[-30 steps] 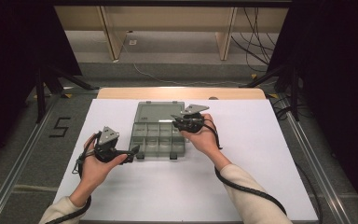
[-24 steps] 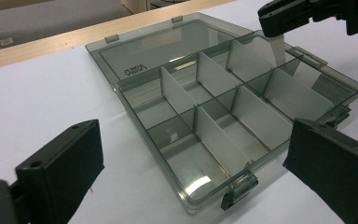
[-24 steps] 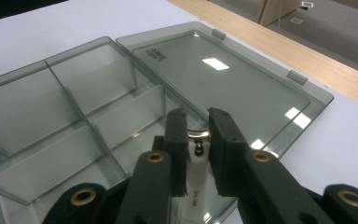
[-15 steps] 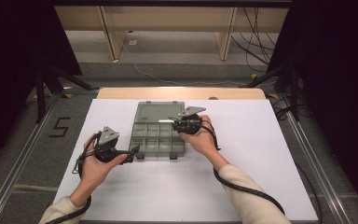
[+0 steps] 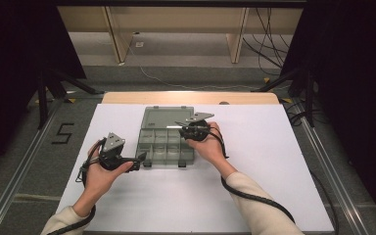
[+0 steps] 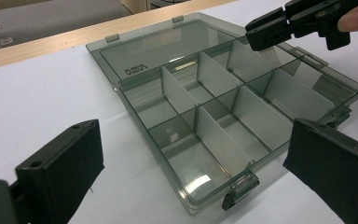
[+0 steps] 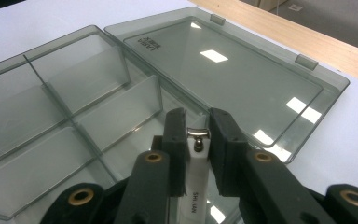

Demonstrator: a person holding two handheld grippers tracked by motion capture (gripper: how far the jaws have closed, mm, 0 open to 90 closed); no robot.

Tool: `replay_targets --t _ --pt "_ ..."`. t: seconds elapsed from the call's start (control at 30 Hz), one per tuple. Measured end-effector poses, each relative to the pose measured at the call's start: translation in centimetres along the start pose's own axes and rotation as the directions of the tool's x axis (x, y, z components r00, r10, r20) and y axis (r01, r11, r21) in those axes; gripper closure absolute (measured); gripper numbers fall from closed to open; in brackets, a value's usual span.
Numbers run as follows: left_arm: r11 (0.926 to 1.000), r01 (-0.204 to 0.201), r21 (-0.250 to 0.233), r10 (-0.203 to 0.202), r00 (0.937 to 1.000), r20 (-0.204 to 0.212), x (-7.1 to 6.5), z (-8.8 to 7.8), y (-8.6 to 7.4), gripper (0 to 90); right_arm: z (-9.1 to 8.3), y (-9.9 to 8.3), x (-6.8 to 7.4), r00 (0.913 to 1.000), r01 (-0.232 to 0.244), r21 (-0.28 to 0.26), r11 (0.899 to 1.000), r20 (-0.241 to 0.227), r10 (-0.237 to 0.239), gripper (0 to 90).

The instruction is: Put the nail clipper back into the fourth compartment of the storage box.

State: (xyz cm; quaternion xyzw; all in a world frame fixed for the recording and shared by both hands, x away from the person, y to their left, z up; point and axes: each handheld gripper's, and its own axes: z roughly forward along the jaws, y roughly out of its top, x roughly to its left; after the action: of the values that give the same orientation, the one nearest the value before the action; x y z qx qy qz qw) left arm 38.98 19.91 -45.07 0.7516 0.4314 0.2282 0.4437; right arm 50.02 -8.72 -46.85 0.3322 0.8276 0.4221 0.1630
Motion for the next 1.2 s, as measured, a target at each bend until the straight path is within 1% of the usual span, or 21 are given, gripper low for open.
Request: replay_targets --t 0.1,0.13,0.17,0.23,0.3,0.33,0.37,0.4,0.5,0.6,0.7,0.77,0.8,0.83,0.87,0.9,0.97,1.03,1.1,1.13,1.2 --pt "1.0 0.0 0.001 0.0 1.0 0.0 0.0 0.0 0.0 2.9 0.1 -0.1 0.0 1.0 -0.006 -0.001 1.0 0.003 0.006 77.7" --pt "1.0 0.009 0.0 -0.009 1.0 0.0 0.0 0.0 0.0 3.0 0.1 -0.1 0.0 0.9999 -0.012 0.001 1.0 0.004 0.012 77.6" --pt "1.0 0.001 0.001 -0.001 1.0 -0.001 0.0 0.0 0.0 2.9 0.2 -0.1 0.0 0.9999 -0.013 -0.004 1.0 0.009 0.013 77.5" --pt "1.0 0.001 -0.001 -0.001 1.0 -0.001 0.0 0.0 0.0 2.9 0.1 -0.2 0.0 0.9997 -0.024 0.003 1.0 0.005 0.024 77.1" --pt "1.0 0.0 0.0 0.0 1.0 -0.001 0.0 0.0 0.0 2.9 0.2 -0.3 -0.2 0.9998 -0.01 -0.001 1.0 0.016 0.01 75.9" --pt "1.0 0.0 0.001 0.0 1.0 -0.001 0.0 0.0 0.0 2.9 0.2 -0.3 -0.2 0.9997 -0.012 -0.005 1.0 0.019 0.012 75.0" --pt "1.0 -0.001 0.001 0.001 1.0 -0.001 0.0 0.0 0.0 2.9 0.2 -0.3 -0.1 0.9996 -0.025 0.002 1.0 0.016 0.025 74.1" --pt "1.0 0.009 0.001 -0.009 1.0 0.0 0.0 0.0 0.0 2.9 0.2 -0.4 -0.2 0.9998 -0.014 0.009 1.0 0.014 0.014 73.4" --pt "1.0 0.005 0.0 -0.005 1.0 -0.005 0.0 0.0 0.0 2.9 -0.1 -0.4 -0.3 0.9996 -0.019 -0.005 1.0 0.021 0.02 70.7" --pt "1.0 0.007 -0.002 -0.007 1.0 -0.005 0.1 -0.1 0.0 2.9 -0.9 -0.3 -0.5 0.9995 -0.016 -0.008 1.0 0.025 0.016 65.1" --pt "1.0 0.006 -0.004 -0.006 1.0 -0.007 0.1 -0.1 0.0 3.2 -1.9 -0.4 -0.9 0.9987 -0.041 -0.031 0.999 0.028 0.042 56.7" --pt "1.0 0.005 -0.006 -0.005 1.0 -0.005 0.1 0.0 0.0 3.4 -2.5 -0.5 -1.1 0.9982 -0.051 -0.067 0.996 0.027 0.053 51.5" --pt "1.0 0.006 -0.006 -0.006 1.0 -0.007 0.1 0.0 0.0 3.4 -2.8 -0.5 -1.2 0.9978 -0.059 -0.068 0.996 0.026 0.061 48.7" --pt "0.9999 0.008 -0.008 -0.008 0.9999 -0.008 0.0 0.0 0.0 3.5 -3.1 -0.6 -1.3 0.9974 -0.066 -0.081 0.994 0.023 0.068 46.3" --pt "0.9999 0.008 -0.009 -0.008 0.9999 -0.009 0.0 0.0 0.0 3.7 -3.3 -0.6 -1.3 0.9981 -0.058 -0.101 0.993 0.014 0.06 43.7" --pt "0.9999 0.011 -0.013 -0.011 0.9999 -0.011 0.0 0.0 0.0 3.9 -3.6 -0.6 -1.3 0.9971 -0.075 -0.098 0.992 0.006 0.076 41.0" --pt "0.9996 0.019 -0.021 -0.019 0.9998 -0.008 0.1 0.0 0.0 4.2 -3.9 -0.6 -1.1 0.9973 -0.073 -0.112 0.991 -0.003 0.073 36.8" --pt "0.9996 0.018 -0.024 -0.018 0.9997 -0.015 0.2 -0.1 0.0 4.7 -4.3 -0.7 -0.9 0.998 -0.064 -0.122 0.991 -0.01 0.063 33.8" --pt "0.9994 0.021 -0.028 -0.022 0.9996 -0.018 0.2 -0.1 0.0 5.2 -4.9 -0.7 -0.7 0.9977 -0.067 -0.137 0.988 -0.015 0.065 32.1" --pt "0.9995 0.009 -0.029 -0.009 0.9997 -0.021 0.3 -0.1 0.1 5.4 -5.1 -0.7 -0.7 0.9981 -0.062 -0.151 0.987 -0.015 0.06 31.5" --pt "0.9993 0.014 -0.034 -0.015 0.9996 -0.023 0.3 -0.1 0.1 5.8 -5.8 -0.8 -0.5 0.9981 -0.06 -0.158 0.986 -0.021 0.057 29.9"
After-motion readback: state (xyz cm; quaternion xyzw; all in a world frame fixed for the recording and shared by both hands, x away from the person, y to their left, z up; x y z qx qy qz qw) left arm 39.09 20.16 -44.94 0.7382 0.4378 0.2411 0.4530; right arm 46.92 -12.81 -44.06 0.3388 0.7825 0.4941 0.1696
